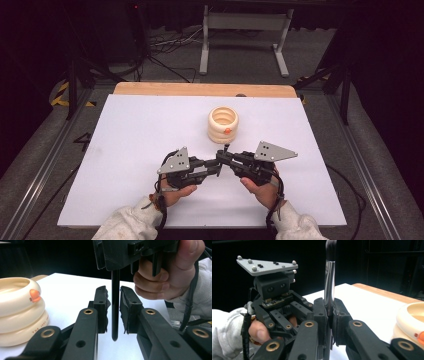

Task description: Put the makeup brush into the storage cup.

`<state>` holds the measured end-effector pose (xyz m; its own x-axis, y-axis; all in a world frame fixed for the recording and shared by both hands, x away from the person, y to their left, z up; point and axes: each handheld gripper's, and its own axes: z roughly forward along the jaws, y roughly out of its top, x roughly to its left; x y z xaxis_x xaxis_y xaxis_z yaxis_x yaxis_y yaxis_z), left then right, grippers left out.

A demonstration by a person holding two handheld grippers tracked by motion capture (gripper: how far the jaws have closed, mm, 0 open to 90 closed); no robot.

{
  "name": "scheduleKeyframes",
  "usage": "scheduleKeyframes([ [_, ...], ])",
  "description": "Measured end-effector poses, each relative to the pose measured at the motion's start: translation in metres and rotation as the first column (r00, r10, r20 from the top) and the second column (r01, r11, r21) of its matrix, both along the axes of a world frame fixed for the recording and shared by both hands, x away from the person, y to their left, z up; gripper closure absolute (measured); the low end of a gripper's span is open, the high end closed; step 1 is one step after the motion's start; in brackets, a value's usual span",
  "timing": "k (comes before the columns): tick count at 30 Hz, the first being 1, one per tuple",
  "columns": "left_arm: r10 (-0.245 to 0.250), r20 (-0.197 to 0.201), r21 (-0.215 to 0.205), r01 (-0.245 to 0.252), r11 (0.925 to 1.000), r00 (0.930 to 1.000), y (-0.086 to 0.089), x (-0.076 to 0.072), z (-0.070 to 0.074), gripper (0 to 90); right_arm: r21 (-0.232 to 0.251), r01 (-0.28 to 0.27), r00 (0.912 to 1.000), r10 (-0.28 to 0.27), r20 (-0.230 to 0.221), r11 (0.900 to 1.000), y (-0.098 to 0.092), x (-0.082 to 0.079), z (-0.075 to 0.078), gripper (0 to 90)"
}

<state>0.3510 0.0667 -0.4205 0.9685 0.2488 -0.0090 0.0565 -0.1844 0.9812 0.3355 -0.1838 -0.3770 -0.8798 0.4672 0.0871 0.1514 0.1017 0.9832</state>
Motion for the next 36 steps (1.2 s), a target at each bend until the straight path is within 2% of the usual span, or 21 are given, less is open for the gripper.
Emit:
scheduleKeyframes([
  [6, 0.04, 0.026, 0.047, -0.041, 0.998, 0.9989, 0.001, 0.0, 0.003, 66.0, -0.001, 0.004, 1.0, -0.004, 0.006, 1.0, -0.003, 0.0, 0.001, 83.9],
  [8, 0.06, 0.034, 0.066, -0.062, 0.9959, 0.9976, 0.002, -0.001, 0.004, 56.5, -0.01, 0.011, 0.9999, -0.011, 0.01, 1.0, -0.005, 0.001, 0.002, 83.9],
  [9, 0.073, 0.047, 0.077, -0.077, 0.9941, 0.9962, 0.002, -0.002, 0.003, 52.7, -0.007, 0.014, 0.9998, -0.013, 0.011, 1.0, -0.006, 0.001, 0.002, 83.9],
  [11, 0.085, 0.09, 0.125, -0.096, 0.9875, 0.9923, 0.003, -0.003, 0.002, 46.3, -0.009, 0.02, 0.9997, -0.02, 0.016, 1.0, -0.008, 0.001, 0.003, 83.9],
  [12, 0.092, 0.082, 0.133, -0.102, 0.9858, 0.9924, 0.003, -0.004, 0.001, 38.8, -0.011, 0.019, 0.9996, -0.019, 0.018, 1.0, -0.009, 0.001, 0.004, 83.9],
  [13, 0.099, 0.084, 0.154, -0.111, 0.9818, 0.9915, 0.004, -0.004, 0.0, 35.3, -0.013, 0.023, 0.9995, -0.022, 0.022, 1.0, -0.009, 0.001, 0.004, 83.9],
  [15, 0.107, 0.069, 0.149, -0.117, 0.9819, 0.9918, 0.007, -0.003, 0.0, 27.2, -0.02, 0.029, 0.9992, -0.029, 0.027, 0.999, -0.011, 0.001, 0.005, 83.9],
  [17, 0.118, 0.067, 0.14, -0.126, 0.982, 0.9908, 0.009, -0.003, 0.0, 23.3, -0.025, 0.032, 0.9991, -0.031, 0.029, 0.999, -0.013, 0.001, 0.005, 83.9],
  [20, 0.133, 0.066, 0.146, -0.142, 0.9792, 0.9889, 0.015, -0.002, 0.001, 12.1, -0.036, 0.035, 0.9988, -0.034, 0.034, 0.999, -0.016, 0.001, 0.006, 83.9],
  [22, 0.144, 0.067, 0.15, -0.153, 0.9768, 0.9873, 0.018, -0.002, 0.0, 7.8, -0.039, 0.038, 0.9987, -0.036, 0.036, 0.999, -0.017, 0.001, 0.006, 83.8],
  [27, 0.168, 0.075, 0.174, -0.179, 0.9684, 0.9829, 0.027, -0.002, -0.002, 3.9, -0.05, 0.05, 0.9978, -0.047, 0.047, 0.997, -0.023, 0.001, 0.007, 83.8],
  [29, 0.175, 0.079, 0.169, -0.186, 0.9679, 0.9814, 0.032, -0.003, -0.001, 3.4, -0.052, 0.056, 0.9972, -0.053, 0.053, 0.997, -0.026, 0.001, 0.008, 83.9],
  [36, 0.244, 0.083, 0.179, -0.255, 0.9502, 0.9663, 0.06, -0.005, -0.003, 3.2, -0.07, 0.073, 0.9954, -0.068, 0.068, 0.995, -0.031, 0.0, 0.009, 83.9],
])
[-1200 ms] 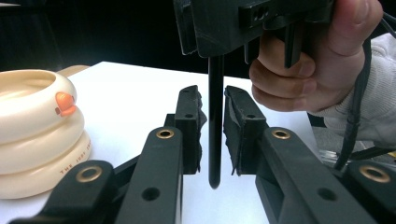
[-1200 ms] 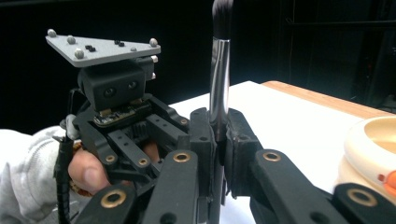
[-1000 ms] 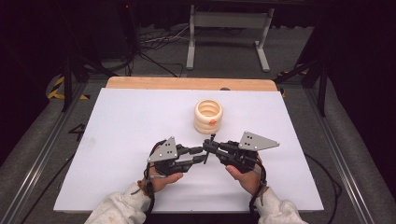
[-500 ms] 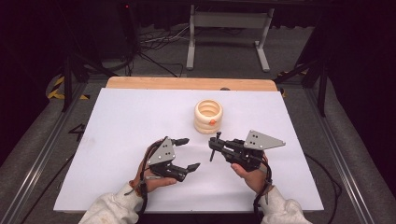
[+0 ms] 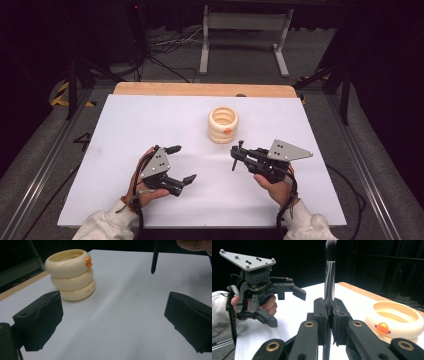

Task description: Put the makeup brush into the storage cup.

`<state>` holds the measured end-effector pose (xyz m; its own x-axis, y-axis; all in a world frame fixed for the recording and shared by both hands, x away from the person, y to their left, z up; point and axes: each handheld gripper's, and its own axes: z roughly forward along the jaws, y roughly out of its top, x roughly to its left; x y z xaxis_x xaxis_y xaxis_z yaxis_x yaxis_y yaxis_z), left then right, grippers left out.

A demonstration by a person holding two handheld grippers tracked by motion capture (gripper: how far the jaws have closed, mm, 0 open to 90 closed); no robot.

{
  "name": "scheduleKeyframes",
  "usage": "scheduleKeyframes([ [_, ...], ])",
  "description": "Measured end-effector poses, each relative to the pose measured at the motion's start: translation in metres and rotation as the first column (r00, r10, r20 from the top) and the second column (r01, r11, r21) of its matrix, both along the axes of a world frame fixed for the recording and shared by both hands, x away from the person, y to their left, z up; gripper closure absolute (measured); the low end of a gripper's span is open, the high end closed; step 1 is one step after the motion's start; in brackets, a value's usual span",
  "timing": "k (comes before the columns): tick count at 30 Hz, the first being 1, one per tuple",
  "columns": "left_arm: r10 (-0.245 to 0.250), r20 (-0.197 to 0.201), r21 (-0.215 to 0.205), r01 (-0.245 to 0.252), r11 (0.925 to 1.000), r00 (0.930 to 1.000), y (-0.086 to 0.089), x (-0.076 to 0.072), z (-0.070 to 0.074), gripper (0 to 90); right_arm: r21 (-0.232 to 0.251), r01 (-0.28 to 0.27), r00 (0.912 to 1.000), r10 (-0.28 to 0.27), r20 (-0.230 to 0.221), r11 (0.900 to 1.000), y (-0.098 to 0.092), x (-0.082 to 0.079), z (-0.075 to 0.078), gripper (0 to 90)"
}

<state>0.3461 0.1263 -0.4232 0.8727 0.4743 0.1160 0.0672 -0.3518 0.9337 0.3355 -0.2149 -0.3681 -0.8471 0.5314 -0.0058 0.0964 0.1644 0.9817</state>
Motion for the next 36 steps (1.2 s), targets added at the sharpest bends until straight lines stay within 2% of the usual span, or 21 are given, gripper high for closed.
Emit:
scheduleKeyframes([
  [6, 0.031, 0.01, 0.017, -0.031, 0.9994, 0.9995, 0.019, -0.003, -0.005, 4.3, -0.006, 0.011, 0.9999, -0.01, 0.008, 1.0, -0.004, -0.001, 0.002, 83.8],
  [9, 0.05, 0.007, -0.008, -0.05, 0.9987, 0.9987, 0.03, -0.005, -0.008, 4.2, -0.008, 0.012, 0.9999, -0.012, 0.012, 1.0, -0.005, -0.001, 0.002, 83.8],
  [15, 0.086, 0.006, -0.006, -0.086, 0.9963, 0.9963, 0.049, -0.009, -0.015, 4.3, -0.011, 0.019, 0.9996, -0.019, 0.02, 1.0, -0.007, 0.0, 0.004, 83.9],
  [19, 0.102, -0.013, -0.019, -0.103, 0.9945, 0.9946, 0.062, -0.012, -0.019, 3.8, -0.01, 0.026, 0.9994, -0.026, 0.021, 1.0, -0.009, 0.001, 0.005, 83.8],
  [22, 0.11, -0.026, -0.035, -0.111, 0.9932, 0.9936, 0.067, -0.012, -0.02, 3.8, -0.008, 0.03, 0.9992, -0.03, 0.028, 1.0, -0.009, 0.001, 0.006, 83.8],
  [27, 0.128, -0.039, -0.031, -0.13, 0.9911, 0.991, 0.081, -0.015, -0.023, 4.0, -0.006, 0.039, 0.9987, -0.039, 0.034, 0.999, -0.01, 0.003, 0.009, 83.8],
  [31, 0.146, -0.034, -0.039, -0.148, 0.9883, 0.9887, 0.088, -0.015, -0.024, 4.1, 0.0, 0.046, 0.9983, -0.046, 0.035, 0.999, -0.011, 0.006, 0.011, 83.8],
  [36, 0.172, -0.031, -0.03, -0.173, 0.9844, 0.9846, 0.094, -0.016, -0.027, 4.2, -0.001, 0.056, 0.9974, -0.056, 0.045, 0.998, -0.012, 0.011, 0.015, 83.8],
])
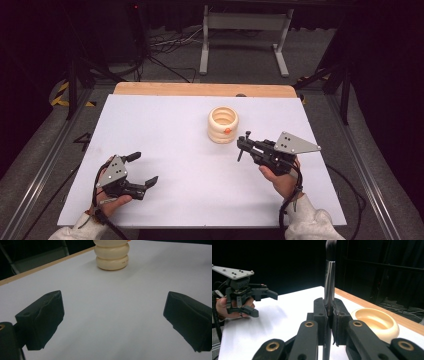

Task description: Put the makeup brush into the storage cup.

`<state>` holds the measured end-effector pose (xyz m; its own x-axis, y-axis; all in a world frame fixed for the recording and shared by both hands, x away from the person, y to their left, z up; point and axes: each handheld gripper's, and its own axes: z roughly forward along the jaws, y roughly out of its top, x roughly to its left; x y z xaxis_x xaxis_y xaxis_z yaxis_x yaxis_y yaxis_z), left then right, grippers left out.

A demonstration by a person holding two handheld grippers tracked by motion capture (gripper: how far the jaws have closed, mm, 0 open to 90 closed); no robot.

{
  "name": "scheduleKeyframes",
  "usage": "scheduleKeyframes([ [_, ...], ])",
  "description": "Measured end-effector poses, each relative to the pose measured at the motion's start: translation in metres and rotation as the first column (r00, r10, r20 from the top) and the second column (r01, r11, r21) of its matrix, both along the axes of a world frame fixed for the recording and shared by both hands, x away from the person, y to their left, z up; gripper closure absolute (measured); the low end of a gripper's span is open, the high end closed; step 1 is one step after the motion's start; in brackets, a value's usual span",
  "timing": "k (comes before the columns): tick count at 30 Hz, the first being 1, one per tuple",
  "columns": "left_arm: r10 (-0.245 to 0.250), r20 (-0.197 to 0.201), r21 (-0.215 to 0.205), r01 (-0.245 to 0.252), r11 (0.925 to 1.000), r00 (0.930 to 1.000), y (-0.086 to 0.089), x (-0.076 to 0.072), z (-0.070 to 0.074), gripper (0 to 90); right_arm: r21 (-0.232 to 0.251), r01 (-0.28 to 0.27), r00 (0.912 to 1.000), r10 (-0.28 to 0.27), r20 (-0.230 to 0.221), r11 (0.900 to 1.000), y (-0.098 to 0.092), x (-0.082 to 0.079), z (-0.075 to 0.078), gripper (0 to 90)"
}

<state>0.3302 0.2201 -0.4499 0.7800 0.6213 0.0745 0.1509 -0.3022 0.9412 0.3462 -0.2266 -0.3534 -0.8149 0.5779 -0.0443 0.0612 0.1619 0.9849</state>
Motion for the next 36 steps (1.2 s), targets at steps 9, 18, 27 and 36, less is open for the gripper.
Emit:
scheduleKeyframes([
  [9, 0.008, 0.011, -0.008, -0.008, 0.9999, 0.9999, 0.003, -0.001, 0.001, 4.7, 0.01, 0.019, 0.9997, -0.02, 0.014, 1.0, -0.002, 0.008, 0.009, 83.8],
  [18, -0.001, 0.016, -0.001, 0.001, 1.0, 0.9999, 0.001, -0.002, 0.001, 4.6, 0.019, 0.028, 0.9989, -0.028, 0.036, 0.999, 0.004, 0.02, 0.017, 83.8],
  [27, 0.0, 0.015, -0.015, 0.0, 0.9999, 0.9999, 0.002, -0.002, 0.001, 4.7, 0.016, 0.036, 0.9983, -0.037, 0.046, 0.999, 0.012, 0.032, 0.025, 83.9],
  [36, -0.004, 0.015, -0.006, 0.005, 1.0, 0.9999, 0.002, -0.002, 0.001, 4.7, -0.005, 0.054, 0.9969, -0.054, 0.057, 0.999, 0.019, 0.046, 0.035, 83.9],
])
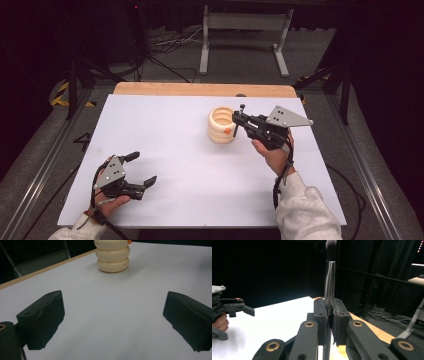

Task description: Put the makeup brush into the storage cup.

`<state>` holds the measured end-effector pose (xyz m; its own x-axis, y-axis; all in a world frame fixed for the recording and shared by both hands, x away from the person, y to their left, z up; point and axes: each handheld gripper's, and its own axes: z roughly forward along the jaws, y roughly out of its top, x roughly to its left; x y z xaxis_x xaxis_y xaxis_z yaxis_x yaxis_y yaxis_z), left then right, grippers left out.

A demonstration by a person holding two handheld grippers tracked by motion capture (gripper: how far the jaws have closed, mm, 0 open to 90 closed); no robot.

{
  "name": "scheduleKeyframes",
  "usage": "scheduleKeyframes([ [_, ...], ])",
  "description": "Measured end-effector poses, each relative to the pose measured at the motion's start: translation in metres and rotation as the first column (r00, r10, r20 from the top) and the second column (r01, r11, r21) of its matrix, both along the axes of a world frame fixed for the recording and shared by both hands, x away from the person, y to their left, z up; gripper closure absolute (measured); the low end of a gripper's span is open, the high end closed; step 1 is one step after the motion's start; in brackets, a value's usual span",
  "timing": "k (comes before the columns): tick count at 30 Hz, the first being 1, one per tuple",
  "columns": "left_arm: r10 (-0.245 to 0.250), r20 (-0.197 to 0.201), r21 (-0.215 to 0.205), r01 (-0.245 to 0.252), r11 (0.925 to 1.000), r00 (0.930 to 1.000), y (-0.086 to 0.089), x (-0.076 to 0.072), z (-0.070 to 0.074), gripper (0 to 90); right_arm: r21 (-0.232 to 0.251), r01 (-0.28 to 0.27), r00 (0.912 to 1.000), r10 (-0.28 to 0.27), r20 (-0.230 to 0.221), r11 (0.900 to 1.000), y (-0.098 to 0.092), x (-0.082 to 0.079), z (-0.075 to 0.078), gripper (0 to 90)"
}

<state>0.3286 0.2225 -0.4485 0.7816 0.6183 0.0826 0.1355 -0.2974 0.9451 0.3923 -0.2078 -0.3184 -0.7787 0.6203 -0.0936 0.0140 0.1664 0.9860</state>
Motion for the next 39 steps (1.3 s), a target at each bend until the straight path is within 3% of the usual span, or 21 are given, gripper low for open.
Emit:
scheduleKeyframes([
  [11, -0.004, 0.006, -0.01, 0.004, 0.9999, 1.0, 0.001, 0.0, 0.0, 4.8, -0.018, 0.043, 0.999, -0.043, 0.012, 0.999, 0.011, 0.022, 0.007, 83.9],
  [21, -0.009, 0.014, -0.011, 0.009, 0.9999, 0.9999, 0.002, -0.001, 0.0, 4.9, -0.032, 0.056, 0.9984, -0.056, -0.003, 0.998, 0.022, 0.042, 0.004, 83.9],
  [32, -0.01, 0.016, -0.013, 0.01, 0.9999, 0.9998, 0.002, -0.001, 0.0, 5.1, -0.06, 0.081, 0.9967, -0.081, -0.001, 0.995, 0.031, 0.056, 0.007, 83.9],
  [39, -0.011, 0.018, -0.02, 0.011, 0.9997, 0.9998, 0.003, -0.002, 0.001, 5.2, -0.044, 0.096, 0.995, -0.097, -0.023, 0.994, 0.031, 0.065, 0.004, 83.8],
])
